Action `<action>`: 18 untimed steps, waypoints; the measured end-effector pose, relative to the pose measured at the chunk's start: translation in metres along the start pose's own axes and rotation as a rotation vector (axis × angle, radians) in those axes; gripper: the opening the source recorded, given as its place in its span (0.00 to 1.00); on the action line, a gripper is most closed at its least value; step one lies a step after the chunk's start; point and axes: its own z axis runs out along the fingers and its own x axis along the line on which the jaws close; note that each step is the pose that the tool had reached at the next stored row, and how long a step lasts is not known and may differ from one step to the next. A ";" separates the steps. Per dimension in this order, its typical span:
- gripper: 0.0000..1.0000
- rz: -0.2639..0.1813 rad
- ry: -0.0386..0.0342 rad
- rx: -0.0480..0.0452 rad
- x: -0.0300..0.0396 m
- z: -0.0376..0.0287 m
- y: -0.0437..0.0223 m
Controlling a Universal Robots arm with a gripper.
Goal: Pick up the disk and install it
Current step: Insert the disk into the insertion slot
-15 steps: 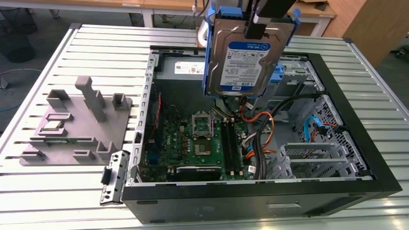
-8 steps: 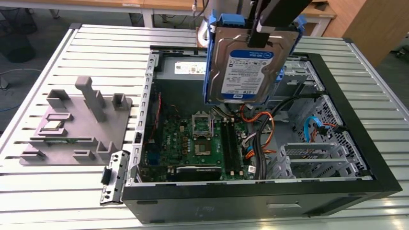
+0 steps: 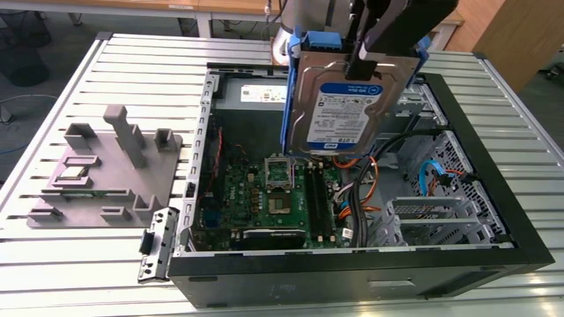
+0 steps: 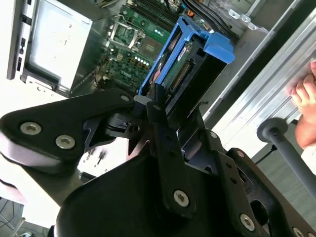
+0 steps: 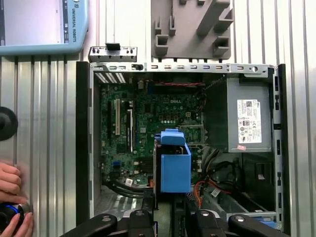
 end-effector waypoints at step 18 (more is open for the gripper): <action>0.35 0.000 0.0000 0.0000 0.0105 -0.0006 -0.0003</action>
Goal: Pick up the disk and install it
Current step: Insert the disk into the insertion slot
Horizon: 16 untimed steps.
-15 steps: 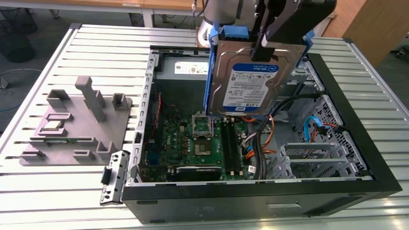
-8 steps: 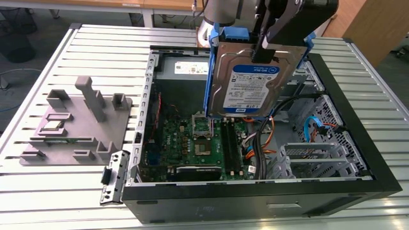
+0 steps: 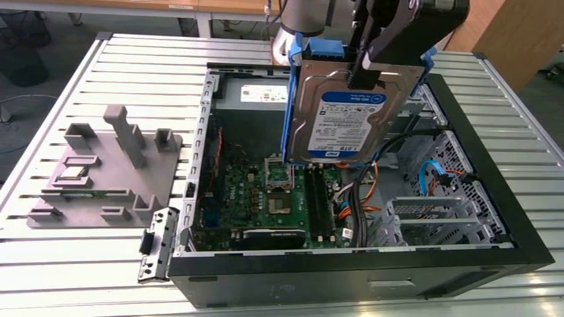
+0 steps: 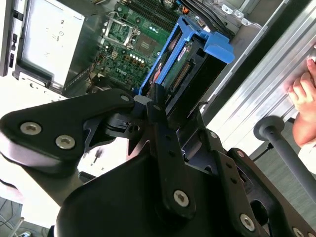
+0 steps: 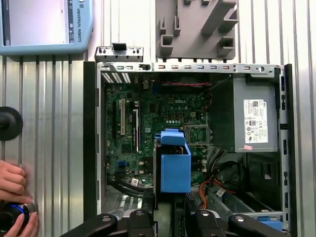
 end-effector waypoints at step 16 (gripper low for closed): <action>0.35 0.000 -0.0001 0.0000 0.0135 -0.0008 -0.0003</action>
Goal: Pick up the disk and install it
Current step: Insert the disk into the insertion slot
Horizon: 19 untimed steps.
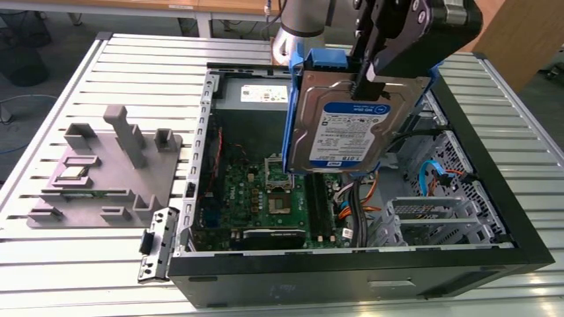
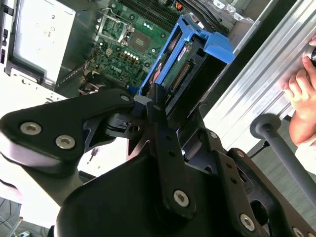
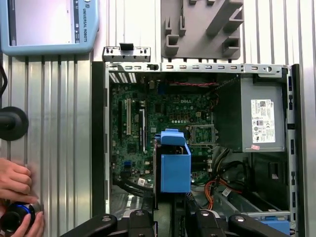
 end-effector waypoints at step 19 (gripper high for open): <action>0.35 0.000 -0.0001 0.0000 -0.0013 -0.0009 -0.0445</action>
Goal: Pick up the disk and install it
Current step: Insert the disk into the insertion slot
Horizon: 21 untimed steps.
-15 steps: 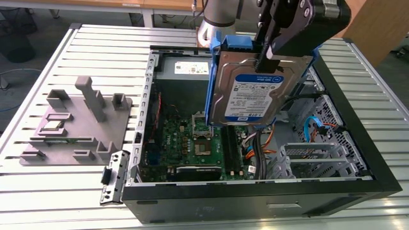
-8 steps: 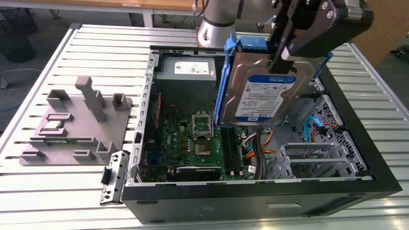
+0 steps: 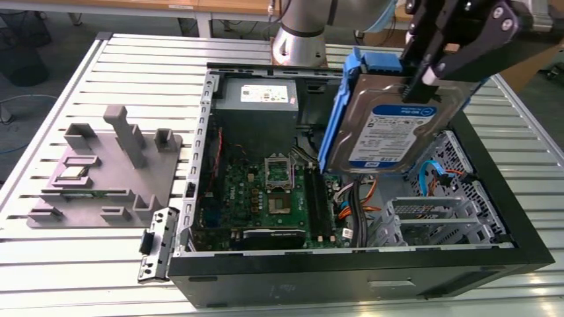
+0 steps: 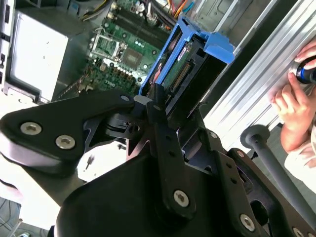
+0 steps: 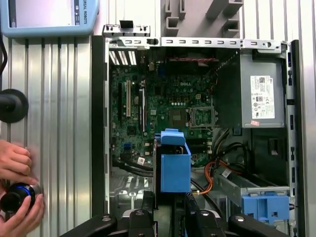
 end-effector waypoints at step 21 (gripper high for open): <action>0.35 0.000 0.0001 -0.0001 -0.0026 -0.0016 -0.0846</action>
